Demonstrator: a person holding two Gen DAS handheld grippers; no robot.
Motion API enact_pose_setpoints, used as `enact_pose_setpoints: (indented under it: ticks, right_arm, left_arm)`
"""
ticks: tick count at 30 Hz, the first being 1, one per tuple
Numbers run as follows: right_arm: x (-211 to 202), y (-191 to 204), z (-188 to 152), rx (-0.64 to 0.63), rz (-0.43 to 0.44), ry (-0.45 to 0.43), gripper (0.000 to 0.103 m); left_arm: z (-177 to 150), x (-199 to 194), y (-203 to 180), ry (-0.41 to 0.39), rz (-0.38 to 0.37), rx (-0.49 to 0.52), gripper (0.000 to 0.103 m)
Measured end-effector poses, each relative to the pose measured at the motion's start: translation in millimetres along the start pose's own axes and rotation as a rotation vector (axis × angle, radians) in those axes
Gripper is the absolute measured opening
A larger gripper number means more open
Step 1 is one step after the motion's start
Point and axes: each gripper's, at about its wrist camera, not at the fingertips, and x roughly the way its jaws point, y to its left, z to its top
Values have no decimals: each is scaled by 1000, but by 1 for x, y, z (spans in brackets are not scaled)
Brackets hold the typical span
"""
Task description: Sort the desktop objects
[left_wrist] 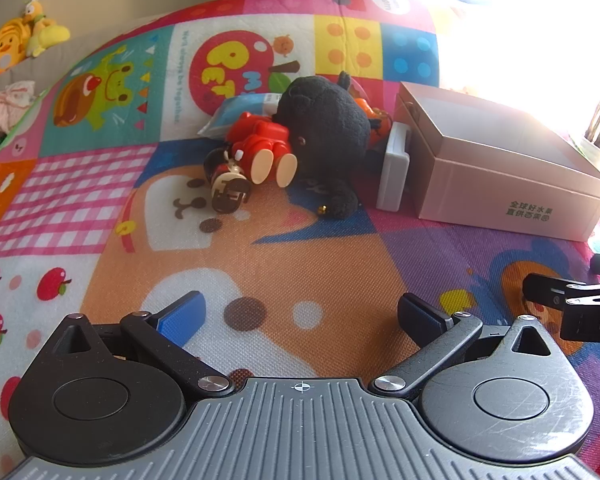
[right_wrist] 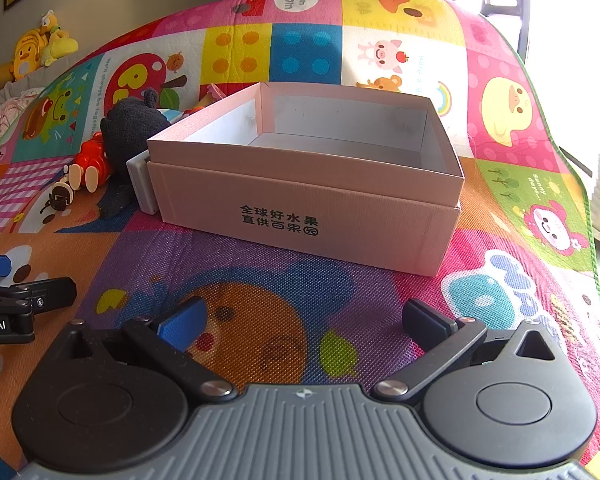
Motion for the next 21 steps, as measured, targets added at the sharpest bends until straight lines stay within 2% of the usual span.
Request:
enact_pose_setpoints:
  ticks: [21]
  right_arm:
    - [0,0,0,-1,0,0,103]
  left_arm:
    - [0,2,-2,13,-2,13,103]
